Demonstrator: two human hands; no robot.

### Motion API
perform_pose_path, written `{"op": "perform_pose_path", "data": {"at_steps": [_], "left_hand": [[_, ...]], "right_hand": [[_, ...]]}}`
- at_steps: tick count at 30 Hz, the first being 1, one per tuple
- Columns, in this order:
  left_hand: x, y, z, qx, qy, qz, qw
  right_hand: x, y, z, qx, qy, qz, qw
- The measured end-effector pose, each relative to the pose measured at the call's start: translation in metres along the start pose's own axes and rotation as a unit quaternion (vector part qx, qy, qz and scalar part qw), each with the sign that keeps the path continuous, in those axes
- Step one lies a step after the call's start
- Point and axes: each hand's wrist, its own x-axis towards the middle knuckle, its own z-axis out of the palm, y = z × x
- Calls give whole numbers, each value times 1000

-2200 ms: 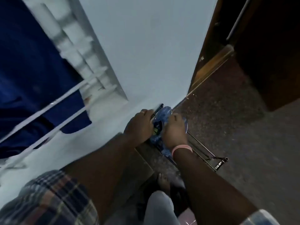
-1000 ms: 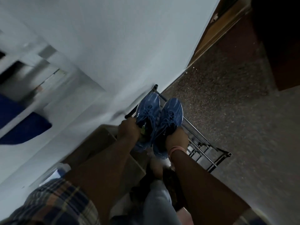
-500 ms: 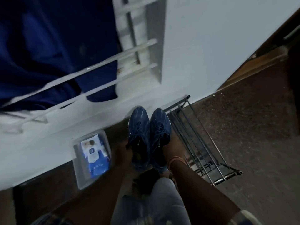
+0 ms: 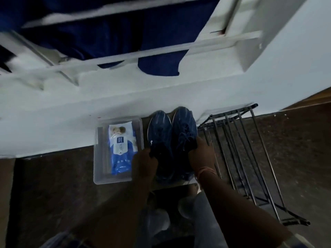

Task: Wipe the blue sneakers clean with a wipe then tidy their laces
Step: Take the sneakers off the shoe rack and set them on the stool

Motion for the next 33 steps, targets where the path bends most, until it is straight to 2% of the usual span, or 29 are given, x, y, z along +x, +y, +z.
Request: {"op": "perform_pose_path", "data": {"at_steps": [4, 9, 14, 17, 20, 22, 24, 27, 28, 30, 31, 33], "left_hand": [[7, -14, 16, 7, 70, 57, 996], [32, -20, 32, -6, 108, 113, 988], [41, -32, 54, -52, 180, 133, 973], [42, -35, 60, -27, 224, 110, 968], [30, -36, 58, -6, 245, 109, 963], [24, -35, 55, 2, 231, 115, 966], [10, -41, 48, 3, 204, 121, 972], [-8, -49, 34, -78, 188, 111, 973], [-12, -52, 30, -111, 195, 115, 968], [-17, -60, 25, -147, 229, 116, 955], [-19, -67, 21, -141, 250, 107, 952], [-17, -86, 13, -94, 282, 81, 951]], "right_hand": [[-2, 3, 25, -12, 60, -36, 997], [8, 14, 47, -20, 131, -86, 987], [16, 25, 60, -109, 141, -146, 973], [15, 29, 64, -155, 148, -143, 966], [7, 28, 62, -145, 158, -152, 965], [10, 25, 60, -132, 143, -148, 970], [8, 21, 55, -113, 82, -142, 980], [-4, 4, 44, -114, 0, -153, 982], [-11, -3, 43, -137, 11, -172, 975], [-29, -18, 46, -189, 101, -240, 947], [-41, -27, 52, -198, 145, -290, 925], [-55, -48, 71, -210, 173, -403, 874]]}}
